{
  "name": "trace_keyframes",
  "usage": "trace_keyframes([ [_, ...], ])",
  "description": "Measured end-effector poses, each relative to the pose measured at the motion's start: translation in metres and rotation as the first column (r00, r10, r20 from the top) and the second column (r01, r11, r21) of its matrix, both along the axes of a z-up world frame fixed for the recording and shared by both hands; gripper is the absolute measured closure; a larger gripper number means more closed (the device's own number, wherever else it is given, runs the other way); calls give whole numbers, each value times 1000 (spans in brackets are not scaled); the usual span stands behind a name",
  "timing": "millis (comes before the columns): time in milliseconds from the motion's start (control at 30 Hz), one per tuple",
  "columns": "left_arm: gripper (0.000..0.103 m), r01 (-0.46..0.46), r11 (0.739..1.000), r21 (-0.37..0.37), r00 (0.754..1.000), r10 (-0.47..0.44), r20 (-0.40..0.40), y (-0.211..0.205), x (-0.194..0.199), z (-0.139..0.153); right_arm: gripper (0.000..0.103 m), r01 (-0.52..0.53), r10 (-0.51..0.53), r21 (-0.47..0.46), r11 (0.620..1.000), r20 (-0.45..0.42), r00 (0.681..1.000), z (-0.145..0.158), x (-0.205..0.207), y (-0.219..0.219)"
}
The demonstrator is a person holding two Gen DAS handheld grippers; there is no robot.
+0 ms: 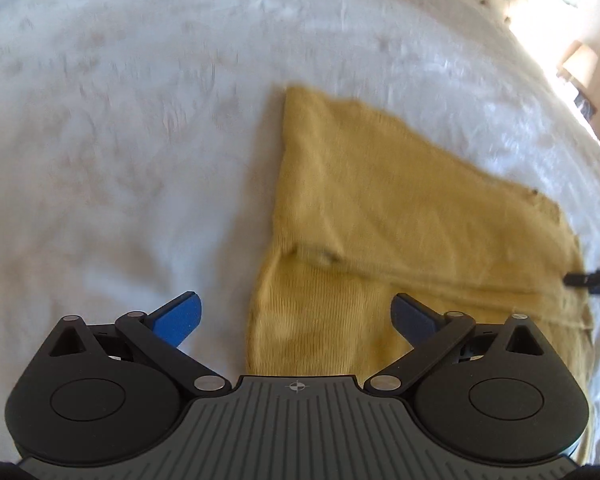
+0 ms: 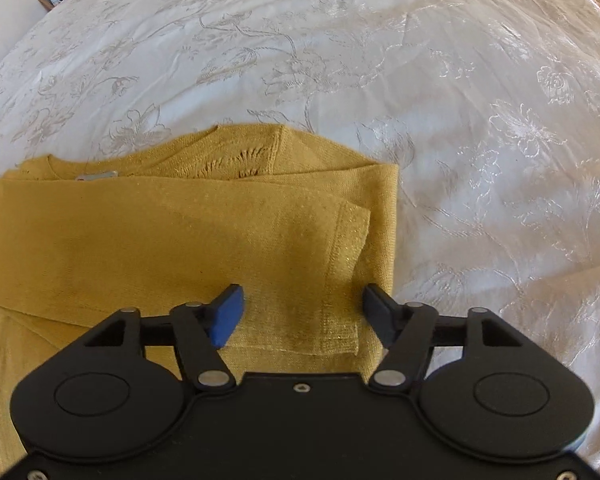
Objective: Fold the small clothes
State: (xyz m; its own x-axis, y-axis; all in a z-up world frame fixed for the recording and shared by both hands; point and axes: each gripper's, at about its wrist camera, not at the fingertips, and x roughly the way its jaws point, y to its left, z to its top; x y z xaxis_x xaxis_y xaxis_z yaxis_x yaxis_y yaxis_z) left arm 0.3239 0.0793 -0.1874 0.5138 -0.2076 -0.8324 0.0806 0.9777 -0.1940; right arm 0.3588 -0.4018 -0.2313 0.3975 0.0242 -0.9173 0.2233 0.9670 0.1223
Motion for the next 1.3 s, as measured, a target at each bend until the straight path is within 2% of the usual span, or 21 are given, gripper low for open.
trace_keyframes([
  [67, 0, 12, 1000, 20, 998, -13, 57, -2, 7, 14, 9, 13, -13, -19, 1000, -10, 1000, -5, -3, -1],
  [167, 0, 31, 999, 40, 995, -35, 90, -8, 30, 24, 5, 45, -45, 0, 999, -8, 999, -11, -9, -6],
  [267, 0, 57, 996, 72, 994, -63, 90, -17, 53, 19, 1, 63, -63, 9, 998, -8, 998, -13, -11, -9],
  [333, 0, 77, 992, 105, 994, -85, 76, -24, 66, 10, 1, 63, -62, 9, 998, -8, 998, -13, -11, -10],
  [433, 0, 91, 987, 136, 996, -93, 11, -26, 81, -8, 1, 59, -59, 13, 998, -8, 998, -15, -11, -11],
  [567, 0, 27, 973, 228, 998, -15, -54, -10, 90, -30, 1, 62, -62, 26, 998, -5, 998, -17, -11, -13],
  [667, 0, 2, 982, 189, 998, 10, -64, 5, 91, -35, 1, 61, -61, 29, 998, 0, 998, -18, -12, -12],
  [833, 0, -50, 972, 231, 997, 61, -43, 16, 90, -28, 1, 72, -72, 27, 997, 11, 997, -15, -17, -13],
  [1067, 0, -52, 975, 216, 997, 64, -50, 23, 85, -25, 1, 145, -145, 25, 989, 7, 989, -12, -26, -25],
  [1300, 0, -47, 987, 156, 998, 54, -40, 28, 46, -8, 1, 203, -203, 30, 979, 5, 979, -1, -52, -33],
])
